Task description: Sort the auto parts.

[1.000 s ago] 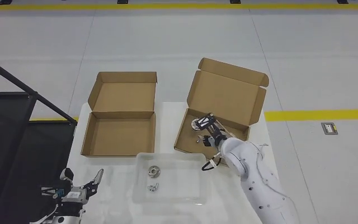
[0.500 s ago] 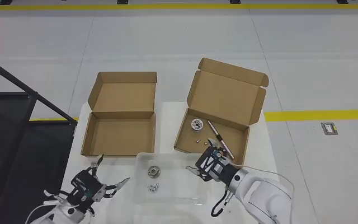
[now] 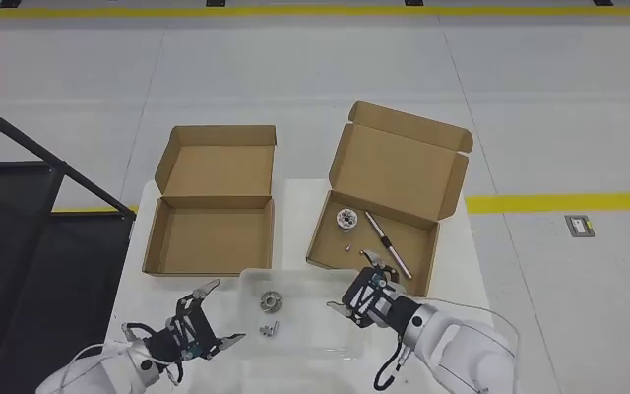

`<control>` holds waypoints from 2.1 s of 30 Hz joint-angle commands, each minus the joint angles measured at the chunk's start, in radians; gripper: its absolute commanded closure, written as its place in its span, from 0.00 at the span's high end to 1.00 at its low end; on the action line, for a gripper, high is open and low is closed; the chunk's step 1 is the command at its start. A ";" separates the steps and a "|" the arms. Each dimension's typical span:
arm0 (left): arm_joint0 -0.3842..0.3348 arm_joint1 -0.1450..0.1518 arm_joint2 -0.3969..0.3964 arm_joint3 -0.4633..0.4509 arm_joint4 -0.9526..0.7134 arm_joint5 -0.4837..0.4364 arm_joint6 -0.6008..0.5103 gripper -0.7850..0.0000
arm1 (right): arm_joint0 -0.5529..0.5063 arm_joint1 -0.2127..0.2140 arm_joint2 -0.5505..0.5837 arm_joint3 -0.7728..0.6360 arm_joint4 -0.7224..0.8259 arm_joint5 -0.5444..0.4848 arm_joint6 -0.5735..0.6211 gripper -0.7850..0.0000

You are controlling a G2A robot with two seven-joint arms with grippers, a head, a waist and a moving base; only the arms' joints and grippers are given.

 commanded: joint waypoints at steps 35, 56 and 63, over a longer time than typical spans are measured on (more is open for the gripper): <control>-0.628 0.221 0.678 0.205 0.098 -0.178 -0.237 1.00 | -0.246 0.073 0.212 -0.089 0.057 -0.346 -0.238 1.00; -1.161 0.304 1.300 0.448 -0.237 -0.178 -0.348 1.00 | -0.299 0.094 0.274 0.009 0.131 -0.172 -0.308 1.00; -1.337 0.282 1.529 0.520 -0.422 -0.178 -0.413 0.98 | -0.305 0.101 0.269 0.010 0.137 -0.163 -0.309 1.00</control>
